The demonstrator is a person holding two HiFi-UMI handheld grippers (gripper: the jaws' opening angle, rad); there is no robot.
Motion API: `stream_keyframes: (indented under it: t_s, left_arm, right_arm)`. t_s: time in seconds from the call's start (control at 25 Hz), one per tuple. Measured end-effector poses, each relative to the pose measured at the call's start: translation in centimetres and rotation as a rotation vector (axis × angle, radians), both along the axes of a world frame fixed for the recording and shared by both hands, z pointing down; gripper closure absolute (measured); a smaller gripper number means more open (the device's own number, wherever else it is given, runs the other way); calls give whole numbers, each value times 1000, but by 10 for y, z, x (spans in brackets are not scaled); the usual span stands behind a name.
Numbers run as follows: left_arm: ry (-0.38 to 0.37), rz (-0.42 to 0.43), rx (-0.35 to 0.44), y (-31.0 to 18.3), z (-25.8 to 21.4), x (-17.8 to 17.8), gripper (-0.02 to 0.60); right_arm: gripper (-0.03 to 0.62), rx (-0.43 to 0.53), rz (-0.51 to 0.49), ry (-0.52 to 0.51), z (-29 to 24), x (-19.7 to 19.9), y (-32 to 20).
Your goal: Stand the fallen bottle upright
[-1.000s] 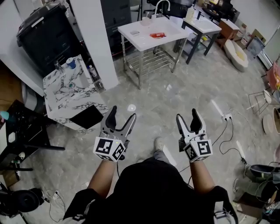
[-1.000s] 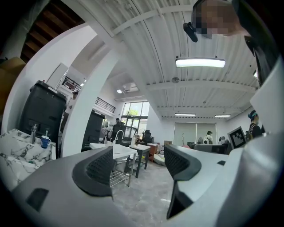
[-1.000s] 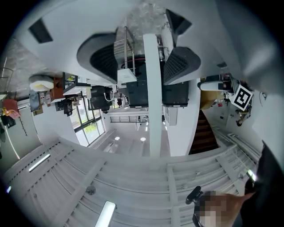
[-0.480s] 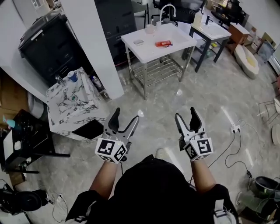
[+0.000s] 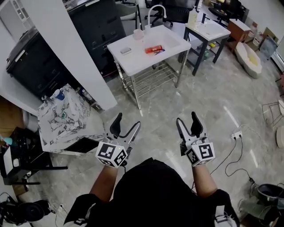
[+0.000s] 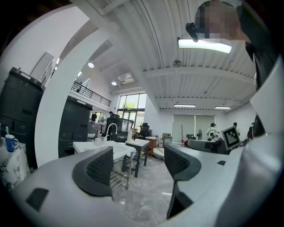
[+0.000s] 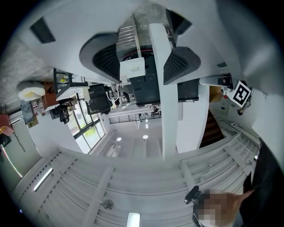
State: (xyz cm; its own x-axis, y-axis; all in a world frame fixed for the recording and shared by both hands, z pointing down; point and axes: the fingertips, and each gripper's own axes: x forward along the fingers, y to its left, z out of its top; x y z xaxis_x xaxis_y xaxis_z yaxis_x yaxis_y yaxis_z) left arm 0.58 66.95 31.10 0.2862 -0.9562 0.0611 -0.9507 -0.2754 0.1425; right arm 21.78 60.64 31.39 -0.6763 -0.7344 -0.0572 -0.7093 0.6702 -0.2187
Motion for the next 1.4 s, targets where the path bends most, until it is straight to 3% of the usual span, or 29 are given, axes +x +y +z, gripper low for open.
stream_keyframes:
  t_s: [0.2, 0.48, 0.72, 0.92, 1.4]
  left_arm:
    - [3, -19, -11, -33, 3, 13, 225]
    - [6, -19, -55, -72, 20, 5, 225]
    - [92, 48, -45, -133, 25, 0, 225]
    - [89, 135, -32, -194, 29, 2, 225]
    - [78, 165, -10, -312, 22, -76, 225]
  right_arm:
    - [281, -33, 18, 7, 10, 29, -38]
    - [286, -78, 23, 23, 31, 29, -74]
    - [286, -91, 81, 74, 32, 32, -106]
    - [293, -107, 191, 69, 24, 44, -141]
    - [295, -84, 234, 87, 17, -27, -252]
